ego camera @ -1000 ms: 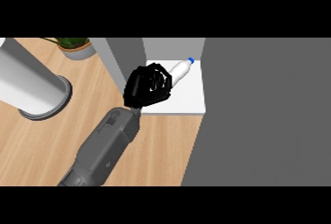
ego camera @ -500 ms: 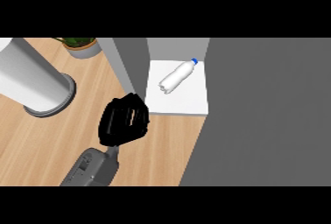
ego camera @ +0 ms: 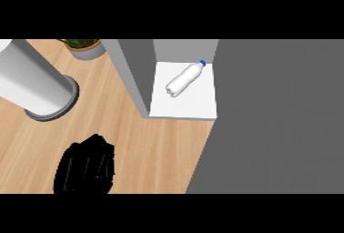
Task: Pick up the bottled water, place it into the cabinet and close the cabinet
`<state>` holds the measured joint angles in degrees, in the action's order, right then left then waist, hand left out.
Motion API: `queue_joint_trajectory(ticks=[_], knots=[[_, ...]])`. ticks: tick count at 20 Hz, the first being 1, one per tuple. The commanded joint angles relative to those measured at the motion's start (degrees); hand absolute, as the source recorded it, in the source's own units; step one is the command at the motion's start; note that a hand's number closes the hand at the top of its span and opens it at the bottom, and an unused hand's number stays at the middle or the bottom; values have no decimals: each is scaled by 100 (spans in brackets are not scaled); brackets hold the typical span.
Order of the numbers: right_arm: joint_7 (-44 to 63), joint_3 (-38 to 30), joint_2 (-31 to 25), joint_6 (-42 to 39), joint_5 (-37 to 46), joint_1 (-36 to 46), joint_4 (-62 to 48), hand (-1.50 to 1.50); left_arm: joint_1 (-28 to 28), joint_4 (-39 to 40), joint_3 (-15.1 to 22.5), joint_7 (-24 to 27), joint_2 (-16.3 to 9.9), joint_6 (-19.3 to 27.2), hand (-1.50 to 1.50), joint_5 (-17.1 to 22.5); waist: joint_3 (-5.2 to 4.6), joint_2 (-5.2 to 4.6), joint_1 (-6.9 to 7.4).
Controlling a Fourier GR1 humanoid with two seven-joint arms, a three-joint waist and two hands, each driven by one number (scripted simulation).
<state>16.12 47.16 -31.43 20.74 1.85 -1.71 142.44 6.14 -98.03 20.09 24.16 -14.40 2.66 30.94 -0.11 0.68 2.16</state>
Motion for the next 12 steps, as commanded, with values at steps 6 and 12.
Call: queue_joint_trajectory(ticks=[6,12], knots=[[1461,476,1170,153,290,1236,342,150,1473,-1315,-492,38,-816,-364,150,359,-16,-16,-38],[2466,169,2368,178,697,2607,-579,150,2406,-2131,-806,177,-1069,-586,150,572,-6,-29,-73]])
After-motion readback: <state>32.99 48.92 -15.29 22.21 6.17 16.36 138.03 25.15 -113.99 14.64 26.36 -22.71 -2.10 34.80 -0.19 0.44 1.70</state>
